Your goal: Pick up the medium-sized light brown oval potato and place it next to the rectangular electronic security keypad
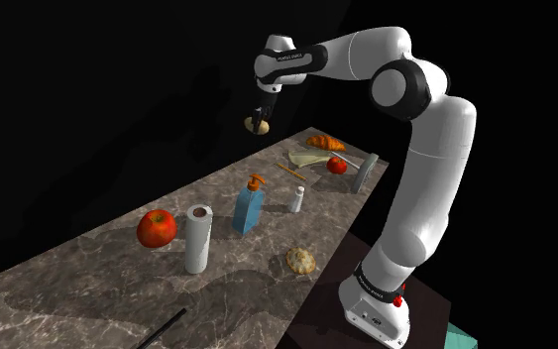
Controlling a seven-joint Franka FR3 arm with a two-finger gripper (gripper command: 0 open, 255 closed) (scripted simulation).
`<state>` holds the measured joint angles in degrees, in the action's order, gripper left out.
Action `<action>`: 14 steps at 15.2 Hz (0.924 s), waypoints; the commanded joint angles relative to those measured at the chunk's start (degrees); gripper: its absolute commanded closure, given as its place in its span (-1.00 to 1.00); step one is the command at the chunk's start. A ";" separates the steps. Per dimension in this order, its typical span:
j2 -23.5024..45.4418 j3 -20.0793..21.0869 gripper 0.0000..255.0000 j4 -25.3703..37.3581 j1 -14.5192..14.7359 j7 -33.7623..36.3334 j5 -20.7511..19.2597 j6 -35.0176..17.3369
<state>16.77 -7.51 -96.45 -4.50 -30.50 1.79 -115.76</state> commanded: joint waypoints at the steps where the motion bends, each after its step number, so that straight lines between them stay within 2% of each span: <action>1: -2.39 -0.75 1.00 -3.44 -1.22 -2.09 0.00 -1.05; 7: -8.35 -3.44 1.00 -11.63 -4.95 -8.67 -0.12 -3.30; 14: -13.19 -7.25 1.00 -17.87 -9.52 -17.05 -0.42 -4.73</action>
<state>4.40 -14.21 -113.15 -13.39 -46.31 1.50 -120.14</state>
